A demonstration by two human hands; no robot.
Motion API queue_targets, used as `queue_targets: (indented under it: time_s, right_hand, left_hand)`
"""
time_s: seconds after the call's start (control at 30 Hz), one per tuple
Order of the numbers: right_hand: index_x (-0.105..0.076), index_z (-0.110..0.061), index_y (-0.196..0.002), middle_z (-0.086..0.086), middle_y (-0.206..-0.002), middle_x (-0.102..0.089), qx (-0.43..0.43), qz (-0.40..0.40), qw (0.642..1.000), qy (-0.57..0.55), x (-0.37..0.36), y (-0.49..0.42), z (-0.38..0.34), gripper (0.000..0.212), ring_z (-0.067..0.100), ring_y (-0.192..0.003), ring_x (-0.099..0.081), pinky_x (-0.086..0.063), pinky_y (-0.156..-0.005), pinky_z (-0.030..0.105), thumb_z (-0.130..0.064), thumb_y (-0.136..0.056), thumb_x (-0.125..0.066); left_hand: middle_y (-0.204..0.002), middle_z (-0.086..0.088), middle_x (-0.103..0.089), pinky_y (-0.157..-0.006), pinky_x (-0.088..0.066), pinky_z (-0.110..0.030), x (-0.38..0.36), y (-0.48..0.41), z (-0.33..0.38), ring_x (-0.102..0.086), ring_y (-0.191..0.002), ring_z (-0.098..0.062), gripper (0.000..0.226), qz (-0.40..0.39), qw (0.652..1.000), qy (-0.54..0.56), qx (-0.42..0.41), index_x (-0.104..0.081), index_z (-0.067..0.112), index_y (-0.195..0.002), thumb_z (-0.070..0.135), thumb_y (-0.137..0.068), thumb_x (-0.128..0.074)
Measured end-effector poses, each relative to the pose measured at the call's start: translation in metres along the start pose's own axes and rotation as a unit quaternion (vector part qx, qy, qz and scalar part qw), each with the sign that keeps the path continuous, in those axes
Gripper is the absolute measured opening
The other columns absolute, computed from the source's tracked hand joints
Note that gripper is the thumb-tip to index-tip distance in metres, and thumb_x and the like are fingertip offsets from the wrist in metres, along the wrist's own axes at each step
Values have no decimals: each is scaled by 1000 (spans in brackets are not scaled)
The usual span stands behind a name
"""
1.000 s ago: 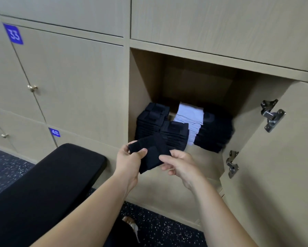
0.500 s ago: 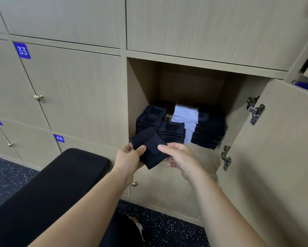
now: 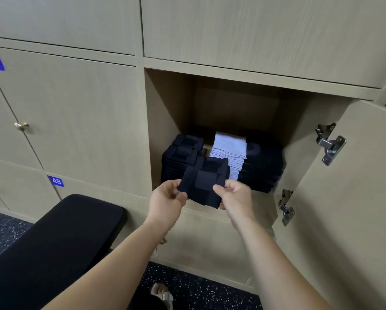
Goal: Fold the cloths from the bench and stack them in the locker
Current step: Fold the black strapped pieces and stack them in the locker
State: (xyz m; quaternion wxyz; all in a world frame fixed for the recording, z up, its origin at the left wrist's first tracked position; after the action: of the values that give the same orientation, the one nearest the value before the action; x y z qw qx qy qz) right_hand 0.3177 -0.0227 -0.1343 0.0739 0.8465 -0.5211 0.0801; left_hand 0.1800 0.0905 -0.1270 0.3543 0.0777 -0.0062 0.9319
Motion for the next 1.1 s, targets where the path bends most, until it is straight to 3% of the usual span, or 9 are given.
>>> queue_targets:
  time_s: [0.1, 0.17, 0.4, 0.53, 0.6, 0.7, 0.83, 0.93, 1.1]
  right_hand:
    - [-64, 2, -83, 19, -72, -65, 27, 30, 999, 7, 0, -30, -3, 19, 30, -61, -55, -49, -61, 35, -17, -82, -67]
    - [-65, 0, -84, 19, -75, -66, 36, 53, 998, 1, 4, -50, -10, 15, 34, -67, -60, -53, -67, 38, -14, -84, -66]
    - [-66, 8, -93, 9, -73, -57, 9, 86, 995, -58, 17, -123, -18, 16, 13, -55, -45, -41, -56, 22, -6, -91, -61]
    - [-69, -2, -101, 8, -91, -68, -30, 88, 994, -57, 13, -147, -7, 13, 12, -68, -58, -47, -65, 19, -8, -91, -64]
    - [-70, -4, -96, 7, -92, -70, -38, 79, 995, -46, 8, -153, 0, 8, 13, -71, -62, -49, -64, 18, -6, -90, -64]
    - [-71, -4, -96, 8, -98, -72, -45, 70, 996, -24, 4, -162, 11, 9, 23, -91, -68, -55, -81, 31, -8, -89, -67]
    - [-71, -20, -77, -3, -82, -73, -12, 60, 997, 56, 0, -165, 13, 14, 20, -85, -70, -56, -85, 37, -14, -89, -67]
    - [-68, -23, -82, -11, -84, -70, 15, 76, 983, 164, -1, -163, 8, 6, 16, -85, -67, -55, -83, 39, -28, -87, -68]
    - [-62, -18, -95, -6, -100, -65, 43, 101, 964, 240, -1, -143, 6, 22, 19, -92, -63, -50, -76, 35, -38, -84, -66]
  left_hand:
    - [-93, 0, -65, -94, -48, -31, -11, -25, 4, -61, -88, -8, 42, -21, 997, -60, -40, -53, 18, -137, 7, -97, -53]
    - [-108, 0, -64, -99, -45, -26, -18, -45, 8, -60, -102, -8, 48, -41, 993, -89, -60, -48, 21, -142, 8, -97, -54]
    - [-131, 10, -57, -108, -33, -21, -25, -99, 0, -46, -128, -7, 52, -60, 987, -132, -69, -41, 20, -146, 5, -98, -53]
    - [-145, 6, -47, -109, -25, -16, -28, -106, -13, -39, -137, -10, 52, -52, 966, -224, -115, -40, 18, -147, 13, -97, -55]
    - [-147, 4, -44, -109, -23, -16, -29, -109, -19, -35, -138, -12, 52, -47, 954, -261, -137, -41, 18, -147, 15, -97, -56]
    - [-146, 4, -44, -111, -26, -17, -31, -112, -27, -34, -136, -11, 51, -45, 947, -279, -153, -41, 19, -146, 17, -97, -56]
    - [-144, 6, -43, -98, -18, -5, -32, -114, -35, -33, -134, -9, 50, -38, 943, -287, -167, -41, 20, -146, 19, -98, -55]
    - [-144, 5, -42, -98, -14, -4, -34, -111, -42, -33, -133, -9, 51, -36, 936, -300, -182, -40, 20, -147, 20, -98, -55]
    - [-145, 3, -43, -109, -19, -15, -35, -102, -58, -34, -134, -13, 54, -28, 912, -341, -227, -40, 18, -147, 27, -96, -57]
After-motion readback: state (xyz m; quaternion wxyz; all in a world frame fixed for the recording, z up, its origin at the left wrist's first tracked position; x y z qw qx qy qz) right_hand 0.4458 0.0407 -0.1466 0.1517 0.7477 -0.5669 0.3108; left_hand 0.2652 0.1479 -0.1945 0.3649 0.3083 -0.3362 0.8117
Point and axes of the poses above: each hand's wrist, its own y-axis away from the middle knuckle, its own x-axis out of the back of the hand, z = x × y, the point moved 3 cm from there along -y, towards the middle knuckle
